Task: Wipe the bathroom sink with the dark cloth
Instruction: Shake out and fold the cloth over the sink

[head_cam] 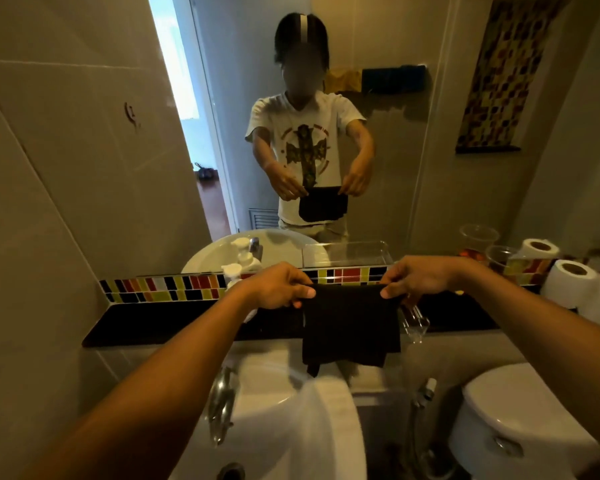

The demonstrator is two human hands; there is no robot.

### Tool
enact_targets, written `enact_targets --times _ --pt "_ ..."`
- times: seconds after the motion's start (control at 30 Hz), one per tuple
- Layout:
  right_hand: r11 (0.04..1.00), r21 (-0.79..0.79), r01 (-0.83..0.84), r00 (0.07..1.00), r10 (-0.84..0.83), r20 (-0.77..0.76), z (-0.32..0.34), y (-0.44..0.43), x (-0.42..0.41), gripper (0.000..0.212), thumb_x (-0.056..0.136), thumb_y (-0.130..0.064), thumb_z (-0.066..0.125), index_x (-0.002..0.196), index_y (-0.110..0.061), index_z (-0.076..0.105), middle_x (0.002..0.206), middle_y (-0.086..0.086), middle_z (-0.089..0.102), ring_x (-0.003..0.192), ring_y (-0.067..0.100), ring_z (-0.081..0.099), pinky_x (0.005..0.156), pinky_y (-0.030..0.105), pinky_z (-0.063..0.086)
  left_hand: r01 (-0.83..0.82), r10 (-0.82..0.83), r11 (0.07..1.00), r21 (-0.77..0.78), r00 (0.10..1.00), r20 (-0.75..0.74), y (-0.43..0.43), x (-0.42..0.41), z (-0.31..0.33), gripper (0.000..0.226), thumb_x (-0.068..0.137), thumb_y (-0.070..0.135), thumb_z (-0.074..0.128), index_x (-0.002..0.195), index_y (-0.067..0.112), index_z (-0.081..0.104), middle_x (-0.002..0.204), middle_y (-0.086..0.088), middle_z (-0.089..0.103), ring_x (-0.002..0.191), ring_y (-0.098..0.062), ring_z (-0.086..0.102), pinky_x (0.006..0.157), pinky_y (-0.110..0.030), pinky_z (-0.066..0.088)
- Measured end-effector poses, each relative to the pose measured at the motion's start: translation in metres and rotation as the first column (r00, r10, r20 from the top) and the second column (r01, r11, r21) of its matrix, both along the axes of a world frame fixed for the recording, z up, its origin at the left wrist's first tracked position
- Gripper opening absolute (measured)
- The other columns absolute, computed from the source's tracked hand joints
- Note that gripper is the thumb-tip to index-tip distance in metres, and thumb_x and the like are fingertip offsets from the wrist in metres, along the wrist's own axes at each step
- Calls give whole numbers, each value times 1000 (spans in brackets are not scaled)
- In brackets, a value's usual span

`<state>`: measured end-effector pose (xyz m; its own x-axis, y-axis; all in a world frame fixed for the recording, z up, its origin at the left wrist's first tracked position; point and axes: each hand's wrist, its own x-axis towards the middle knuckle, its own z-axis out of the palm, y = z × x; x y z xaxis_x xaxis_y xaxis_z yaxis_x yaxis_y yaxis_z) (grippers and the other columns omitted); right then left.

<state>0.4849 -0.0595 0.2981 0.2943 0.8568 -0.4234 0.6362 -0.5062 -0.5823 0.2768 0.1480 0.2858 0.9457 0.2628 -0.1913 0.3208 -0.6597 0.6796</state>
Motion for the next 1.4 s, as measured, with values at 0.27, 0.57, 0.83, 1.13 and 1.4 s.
enact_targets --times 0.27,0.57,0.83,1.13,1.4 --pt "975 207 77 984 -108 140 -9 50 69 12 94 -23 56 90 -20 67 80 -1 63 71 9 60 62 22 46 -206 192 977 44 957 217 27 72 -14 17 92 23 59 83 38 60 87 7 65 83 -10 63 63 -17 47" --pt "987 -87 -136 965 152 213 -136 68 70 18 92 -22 55 106 -26 67 114 -4 65 105 9 59 83 20 44 -151 158 918 366 987 11 26 74 -107 22 89 40 59 77 25 69 116 1 65 97 -11 60 91 -42 51" --pt "990 138 0 992 -18 125 -152 84 56 21 96 -28 50 113 -24 62 110 -3 64 98 8 58 84 24 45 -284 254 856 432 959 128 25 66 -127 22 94 34 51 99 19 67 108 -4 65 105 -21 56 98 -43 43" --pt "934 344 102 980 -153 124 -130 86 5 20 97 -32 48 94 -20 64 86 0 64 79 12 61 66 25 48 -227 190 837 498 974 125 -11 62 -107 13 95 31 49 96 22 60 101 -1 63 98 -20 58 101 -45 37" --pt "894 411 181 962 -248 117 -123 54 -66 14 96 -26 50 86 -25 60 80 -5 62 73 10 60 62 23 45 -196 169 839 508 981 100 -27 1 -91 15 95 26 47 99 18 59 98 -6 68 92 -26 62 95 -46 43"
